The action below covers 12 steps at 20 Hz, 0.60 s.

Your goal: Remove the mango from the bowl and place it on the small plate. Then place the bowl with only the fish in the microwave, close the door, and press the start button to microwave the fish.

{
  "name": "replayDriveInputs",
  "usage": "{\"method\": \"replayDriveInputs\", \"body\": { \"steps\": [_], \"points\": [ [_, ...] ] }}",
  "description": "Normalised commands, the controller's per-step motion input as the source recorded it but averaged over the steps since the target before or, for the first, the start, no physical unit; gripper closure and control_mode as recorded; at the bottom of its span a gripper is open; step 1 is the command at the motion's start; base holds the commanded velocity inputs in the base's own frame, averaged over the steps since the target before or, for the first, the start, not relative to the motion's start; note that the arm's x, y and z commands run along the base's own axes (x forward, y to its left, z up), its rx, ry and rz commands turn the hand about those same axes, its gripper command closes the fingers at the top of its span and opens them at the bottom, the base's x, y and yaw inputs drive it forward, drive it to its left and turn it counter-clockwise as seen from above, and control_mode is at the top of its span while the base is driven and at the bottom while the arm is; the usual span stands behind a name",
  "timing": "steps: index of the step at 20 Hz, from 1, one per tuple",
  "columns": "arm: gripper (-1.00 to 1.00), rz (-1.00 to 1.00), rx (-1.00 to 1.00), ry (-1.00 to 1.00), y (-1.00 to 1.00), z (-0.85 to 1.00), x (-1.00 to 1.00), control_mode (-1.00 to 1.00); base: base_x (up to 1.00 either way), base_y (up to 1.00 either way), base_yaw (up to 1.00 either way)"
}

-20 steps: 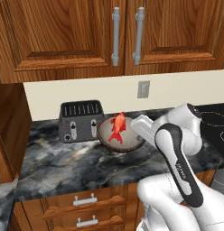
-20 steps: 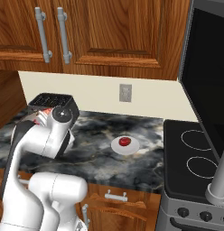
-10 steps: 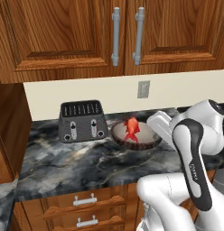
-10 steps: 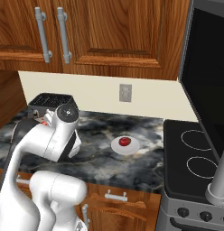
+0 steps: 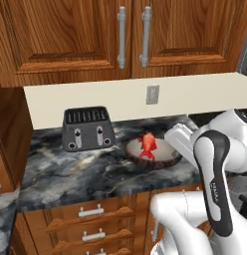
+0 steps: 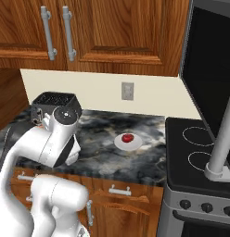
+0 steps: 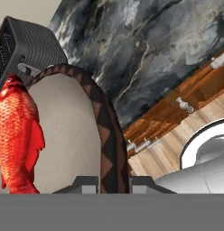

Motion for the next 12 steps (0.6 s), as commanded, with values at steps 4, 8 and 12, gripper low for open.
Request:
{"method": "replayDriveInputs", "body": {
  "steps": [4,8,12],
  "points": [
    [1.0,0.0,0.0,0.0,0.0,0.0,0.0,1.0,-1.0,-0.07,-0.19],
    [1.0,0.0,0.0,0.0,0.0,0.0,0.0,1.0,-1.0,-0.28,-0.19],
    [1.0,0.0,0.0,0.0,0.0,0.0,0.0,1.0,-0.96,-0.7,-0.19]
  ]
}}
